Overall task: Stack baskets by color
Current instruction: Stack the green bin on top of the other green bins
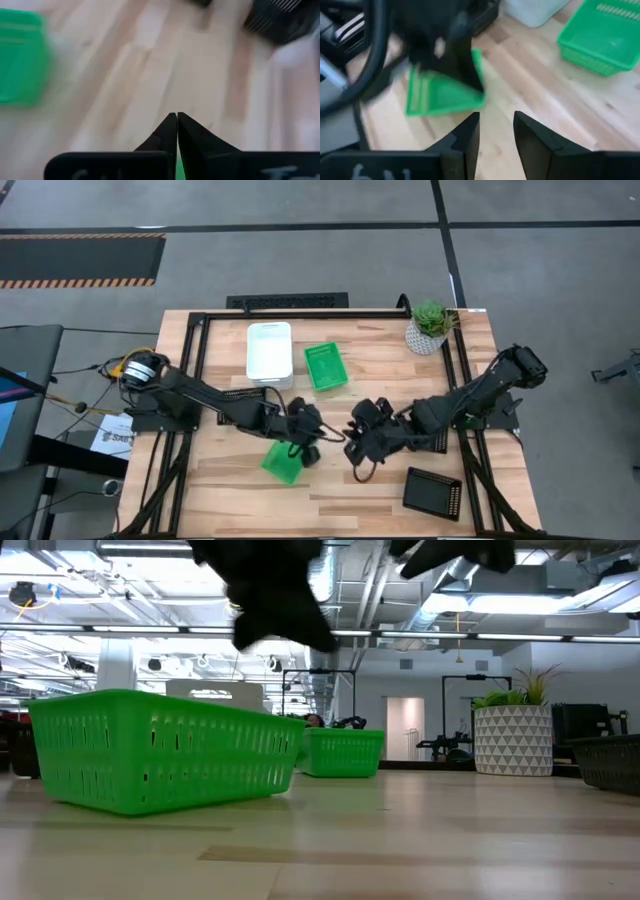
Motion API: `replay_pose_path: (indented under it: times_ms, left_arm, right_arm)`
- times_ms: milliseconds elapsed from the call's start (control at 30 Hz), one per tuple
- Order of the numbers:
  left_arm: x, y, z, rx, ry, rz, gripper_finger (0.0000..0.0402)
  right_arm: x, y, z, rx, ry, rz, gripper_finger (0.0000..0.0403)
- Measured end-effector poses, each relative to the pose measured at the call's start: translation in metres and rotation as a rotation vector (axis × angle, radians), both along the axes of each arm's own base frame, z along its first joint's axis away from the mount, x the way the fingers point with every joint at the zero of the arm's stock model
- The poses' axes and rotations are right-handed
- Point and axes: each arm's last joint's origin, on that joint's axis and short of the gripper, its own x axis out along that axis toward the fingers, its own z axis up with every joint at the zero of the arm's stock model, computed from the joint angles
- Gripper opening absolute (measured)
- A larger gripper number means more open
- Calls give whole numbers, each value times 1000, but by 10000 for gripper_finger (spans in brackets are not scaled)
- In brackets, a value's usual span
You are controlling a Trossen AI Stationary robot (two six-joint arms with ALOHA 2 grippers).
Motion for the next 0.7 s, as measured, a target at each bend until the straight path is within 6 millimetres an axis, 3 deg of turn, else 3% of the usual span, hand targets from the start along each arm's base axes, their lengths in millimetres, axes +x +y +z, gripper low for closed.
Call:
replay_pose_path:
  times_ms: [133,233,467,567,700]
  left_arm:
    - [-41,-3,34,144,165,6,0]
    - [-78,-4,58,148,207,40,0]
    - [-150,0,104,67,104,158,35]
    - [-171,2,117,18,47,170,72]
    - [-190,8,130,-56,-23,176,125]
  right_arm:
    - [-8,14,0,-6,-6,26,141]
    - [-8,22,-3,-21,-28,8,143]
    - [36,28,-47,20,-32,16,202]
    - [55,23,-71,89,-26,-56,237]
    - [64,19,-90,205,-29,-205,257]
